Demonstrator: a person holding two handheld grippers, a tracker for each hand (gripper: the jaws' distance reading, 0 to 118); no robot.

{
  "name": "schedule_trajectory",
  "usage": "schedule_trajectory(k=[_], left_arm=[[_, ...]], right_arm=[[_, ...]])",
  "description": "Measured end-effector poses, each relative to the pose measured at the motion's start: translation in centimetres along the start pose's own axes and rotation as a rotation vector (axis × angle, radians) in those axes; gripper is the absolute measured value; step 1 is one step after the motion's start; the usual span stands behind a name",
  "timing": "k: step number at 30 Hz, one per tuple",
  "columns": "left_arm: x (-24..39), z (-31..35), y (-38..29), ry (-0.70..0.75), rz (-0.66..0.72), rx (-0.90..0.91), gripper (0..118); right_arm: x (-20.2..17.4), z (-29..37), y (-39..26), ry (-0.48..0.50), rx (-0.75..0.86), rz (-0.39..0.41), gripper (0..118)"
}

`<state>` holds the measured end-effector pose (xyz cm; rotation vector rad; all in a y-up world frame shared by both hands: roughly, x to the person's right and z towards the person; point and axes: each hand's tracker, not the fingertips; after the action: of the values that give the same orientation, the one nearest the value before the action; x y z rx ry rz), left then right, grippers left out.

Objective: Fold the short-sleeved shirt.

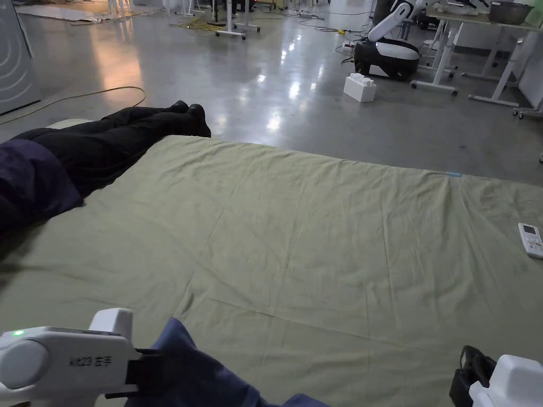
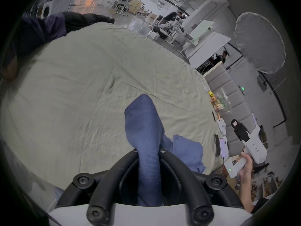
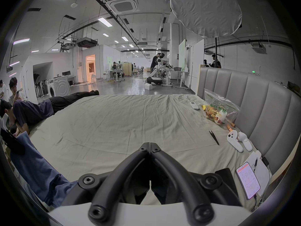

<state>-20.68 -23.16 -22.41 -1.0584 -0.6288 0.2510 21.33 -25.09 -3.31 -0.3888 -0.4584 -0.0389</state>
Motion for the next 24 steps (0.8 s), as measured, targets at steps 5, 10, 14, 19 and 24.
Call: schedule_trajectory(k=[5,10,14,19,24], left_arm=[[3.7,-1.5,-0.7,0.028,-0.085,-0.012,12],[8.2,-3.2,-2.5,0.023,-0.136,-0.030,12],[11.1,-5.0,-3.9,-0.017,-0.142,-0.053,12],[14.6,-8.6,-6.1,-0.042,-0.173,-0.128,12],[16.9,-12.6,-8.6,-0.026,-0.203,-0.190,12]], right_arm=[[0.6,0.2,-0.2,-0.005,-0.002,-0.010,1],[1.4,0.5,-0.6,-0.018,-0.005,-0.021,1],[1.8,0.7,-0.9,-0.029,-0.011,-0.028,1],[2.1,1.0,-1.2,-0.034,-0.015,-0.038,1],[2.4,1.4,-1.5,-0.040,-0.018,-0.041,1]])
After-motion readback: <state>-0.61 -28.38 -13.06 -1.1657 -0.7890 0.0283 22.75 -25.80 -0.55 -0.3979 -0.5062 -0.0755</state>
